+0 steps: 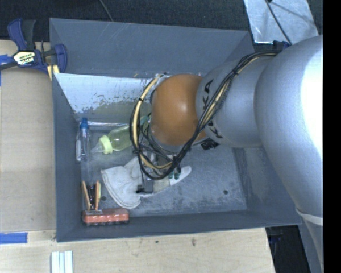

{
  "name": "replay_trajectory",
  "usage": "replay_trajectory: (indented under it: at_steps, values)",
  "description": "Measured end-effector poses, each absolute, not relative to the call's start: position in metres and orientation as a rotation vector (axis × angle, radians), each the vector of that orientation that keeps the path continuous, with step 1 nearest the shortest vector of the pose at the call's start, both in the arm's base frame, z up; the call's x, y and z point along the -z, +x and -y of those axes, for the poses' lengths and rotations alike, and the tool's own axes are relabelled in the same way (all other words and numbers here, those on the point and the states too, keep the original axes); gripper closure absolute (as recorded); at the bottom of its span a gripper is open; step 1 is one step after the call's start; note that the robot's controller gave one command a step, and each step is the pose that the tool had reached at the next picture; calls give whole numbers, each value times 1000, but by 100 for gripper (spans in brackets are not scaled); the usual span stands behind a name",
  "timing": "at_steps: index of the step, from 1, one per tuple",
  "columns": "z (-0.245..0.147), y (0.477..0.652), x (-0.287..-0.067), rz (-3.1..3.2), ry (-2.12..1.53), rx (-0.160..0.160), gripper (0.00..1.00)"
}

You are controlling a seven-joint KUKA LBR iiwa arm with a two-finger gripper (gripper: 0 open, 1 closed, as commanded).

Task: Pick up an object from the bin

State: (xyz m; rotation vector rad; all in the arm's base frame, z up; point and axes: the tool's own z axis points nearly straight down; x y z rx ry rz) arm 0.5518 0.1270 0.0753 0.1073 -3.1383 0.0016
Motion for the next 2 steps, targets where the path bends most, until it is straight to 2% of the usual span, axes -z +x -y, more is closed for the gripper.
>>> replay_trajectory:
  at_steps: [1,2]
  values:
    - [-108,565,-71,3132,178,3,0]
    - [-123,555,-75,3140,117,-2,0]
